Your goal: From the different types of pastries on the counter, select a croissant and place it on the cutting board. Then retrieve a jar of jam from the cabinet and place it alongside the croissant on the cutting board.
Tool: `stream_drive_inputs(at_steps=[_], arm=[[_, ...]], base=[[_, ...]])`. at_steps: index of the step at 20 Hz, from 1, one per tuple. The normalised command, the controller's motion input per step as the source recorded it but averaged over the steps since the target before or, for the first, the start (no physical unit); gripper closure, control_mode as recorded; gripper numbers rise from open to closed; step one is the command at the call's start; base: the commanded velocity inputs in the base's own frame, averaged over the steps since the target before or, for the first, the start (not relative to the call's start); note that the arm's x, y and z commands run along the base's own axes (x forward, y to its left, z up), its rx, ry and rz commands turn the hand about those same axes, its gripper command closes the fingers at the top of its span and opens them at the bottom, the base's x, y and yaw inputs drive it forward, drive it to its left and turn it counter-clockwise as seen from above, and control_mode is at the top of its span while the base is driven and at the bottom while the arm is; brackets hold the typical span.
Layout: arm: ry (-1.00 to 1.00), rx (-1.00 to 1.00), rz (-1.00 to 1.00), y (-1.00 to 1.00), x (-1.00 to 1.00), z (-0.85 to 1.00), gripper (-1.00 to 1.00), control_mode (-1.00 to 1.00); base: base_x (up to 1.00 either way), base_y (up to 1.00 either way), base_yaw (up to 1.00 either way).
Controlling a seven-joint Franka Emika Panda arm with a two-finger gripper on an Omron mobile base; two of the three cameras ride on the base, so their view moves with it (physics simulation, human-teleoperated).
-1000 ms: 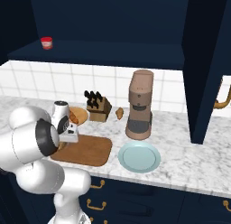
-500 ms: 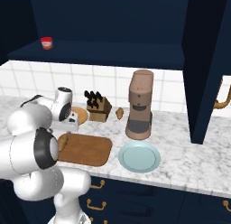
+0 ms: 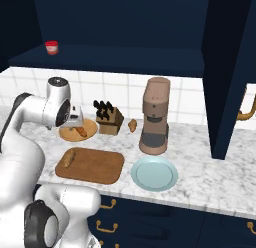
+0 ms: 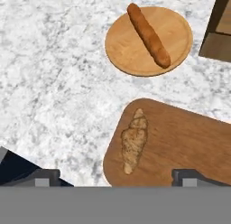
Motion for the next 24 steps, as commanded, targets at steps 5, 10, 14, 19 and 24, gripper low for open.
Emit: stream_drive_inputs(at_steps=[5, 10, 14, 19, 24], arm=[[-0.79, 0.12, 0.15, -0.23, -0.92, 0.75, -1.00, -1.00], [-0.53, 0.22, 0.13, -0.10, -0.38, 0.92, -1.00, -1.00], [-0.06, 0.23, 0.00, 0.00, 0.19, 1.00, -1.00, -1.00], [0.03, 0.11, -0.05, 0.00, 0.36, 1.00, -1.00, -1.00], [0.07, 0.04, -0.04, -0.02, 0.31, 1.00, -1.00, -1.00]], base=[[0.00, 0.00, 0.00], [0.00, 0.00, 0.00], [0.00, 0.00, 0.00], [0.00, 0.00, 0.00], [0.00, 0.00, 0.00]])
